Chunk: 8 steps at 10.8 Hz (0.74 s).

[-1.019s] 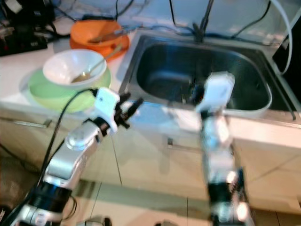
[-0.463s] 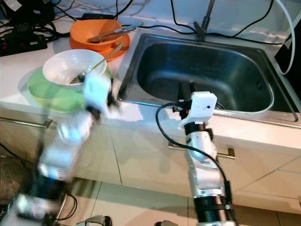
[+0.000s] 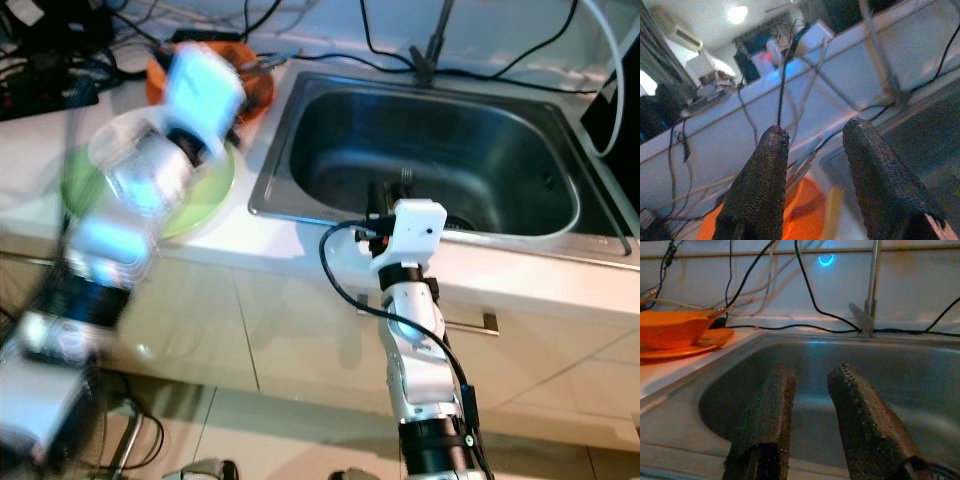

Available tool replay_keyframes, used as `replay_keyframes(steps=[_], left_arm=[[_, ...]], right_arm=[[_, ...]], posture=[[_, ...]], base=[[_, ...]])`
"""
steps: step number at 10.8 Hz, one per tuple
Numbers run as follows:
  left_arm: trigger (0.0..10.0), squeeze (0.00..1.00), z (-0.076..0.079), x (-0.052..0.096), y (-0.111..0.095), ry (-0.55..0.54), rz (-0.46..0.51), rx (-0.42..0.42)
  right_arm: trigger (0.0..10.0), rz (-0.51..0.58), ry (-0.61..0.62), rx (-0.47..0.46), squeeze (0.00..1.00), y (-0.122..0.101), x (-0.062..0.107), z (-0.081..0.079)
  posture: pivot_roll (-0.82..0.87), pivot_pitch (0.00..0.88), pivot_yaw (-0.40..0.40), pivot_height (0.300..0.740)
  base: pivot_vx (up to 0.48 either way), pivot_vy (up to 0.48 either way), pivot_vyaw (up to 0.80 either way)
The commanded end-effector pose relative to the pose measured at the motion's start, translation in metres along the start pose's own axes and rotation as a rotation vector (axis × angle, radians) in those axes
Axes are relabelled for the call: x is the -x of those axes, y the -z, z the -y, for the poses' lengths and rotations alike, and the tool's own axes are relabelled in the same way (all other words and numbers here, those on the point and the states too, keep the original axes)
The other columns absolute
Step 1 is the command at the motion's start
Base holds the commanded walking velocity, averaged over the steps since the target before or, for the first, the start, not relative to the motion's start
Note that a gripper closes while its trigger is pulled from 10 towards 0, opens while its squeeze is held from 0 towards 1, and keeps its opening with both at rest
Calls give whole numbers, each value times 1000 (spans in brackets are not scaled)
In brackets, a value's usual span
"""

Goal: Kitchen organization

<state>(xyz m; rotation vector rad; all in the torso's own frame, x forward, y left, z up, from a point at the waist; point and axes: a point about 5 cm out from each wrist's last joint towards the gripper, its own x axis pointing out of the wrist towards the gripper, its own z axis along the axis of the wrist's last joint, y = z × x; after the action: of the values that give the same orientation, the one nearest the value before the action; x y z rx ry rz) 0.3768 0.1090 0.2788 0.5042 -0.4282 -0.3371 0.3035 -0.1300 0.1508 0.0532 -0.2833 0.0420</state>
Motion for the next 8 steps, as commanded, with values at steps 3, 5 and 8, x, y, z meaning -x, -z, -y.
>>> replay_keyframes(steps=[3,5,8], left_arm=[[10000,1000,-47,-8,31,44,-195,57],[10000,1000,-67,-8,30,108,-239,13],[10000,0,-82,3,40,363,-342,-36]], right_arm=[[10000,-25,11,0,0,4,-3,0],[10000,-24,19,-1,0,4,-3,1],[10000,-23,20,-8,0,5,-5,-1]], posture=[[63,59,-10,740],[61,57,-6,740],[62,51,7,740]], base=[[0,0,0],[0,0,0],[0,0,0]])
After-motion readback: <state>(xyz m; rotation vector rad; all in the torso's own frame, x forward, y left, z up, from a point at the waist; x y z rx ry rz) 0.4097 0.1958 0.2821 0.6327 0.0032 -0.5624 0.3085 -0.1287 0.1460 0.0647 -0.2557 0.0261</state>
